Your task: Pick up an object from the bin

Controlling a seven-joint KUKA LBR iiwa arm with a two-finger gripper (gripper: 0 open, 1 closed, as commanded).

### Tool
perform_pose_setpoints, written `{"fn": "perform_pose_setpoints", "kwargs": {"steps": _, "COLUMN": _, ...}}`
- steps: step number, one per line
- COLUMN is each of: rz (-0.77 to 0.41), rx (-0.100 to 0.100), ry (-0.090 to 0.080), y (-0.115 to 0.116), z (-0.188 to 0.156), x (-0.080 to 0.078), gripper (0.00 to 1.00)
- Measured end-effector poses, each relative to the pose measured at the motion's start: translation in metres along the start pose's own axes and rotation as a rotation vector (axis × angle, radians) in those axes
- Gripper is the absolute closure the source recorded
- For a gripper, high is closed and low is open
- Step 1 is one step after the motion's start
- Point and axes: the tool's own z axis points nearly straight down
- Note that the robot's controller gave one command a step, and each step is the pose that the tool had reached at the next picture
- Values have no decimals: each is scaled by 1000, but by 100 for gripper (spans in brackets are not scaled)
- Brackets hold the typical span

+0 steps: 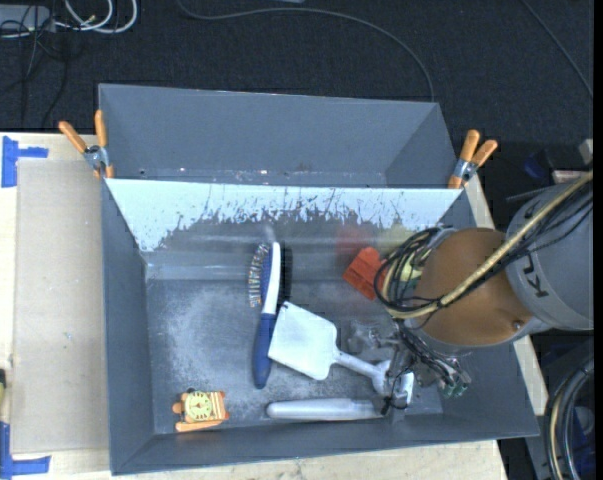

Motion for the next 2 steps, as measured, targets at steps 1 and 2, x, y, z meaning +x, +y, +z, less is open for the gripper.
{"fn": "perform_pose_setpoints", "kwargs": {"steps": 1, "rz": -2, "rx": -3, "ry": 12, "y": 1, "z": 0, "x": 3, "gripper": 100}}
{"fn": "perform_pose_setpoints", "kwargs": {"steps": 2, "rz": -2, "rx": -3, "ry": 12, "y": 1, "z": 0, "x": 3, "gripper": 100}}
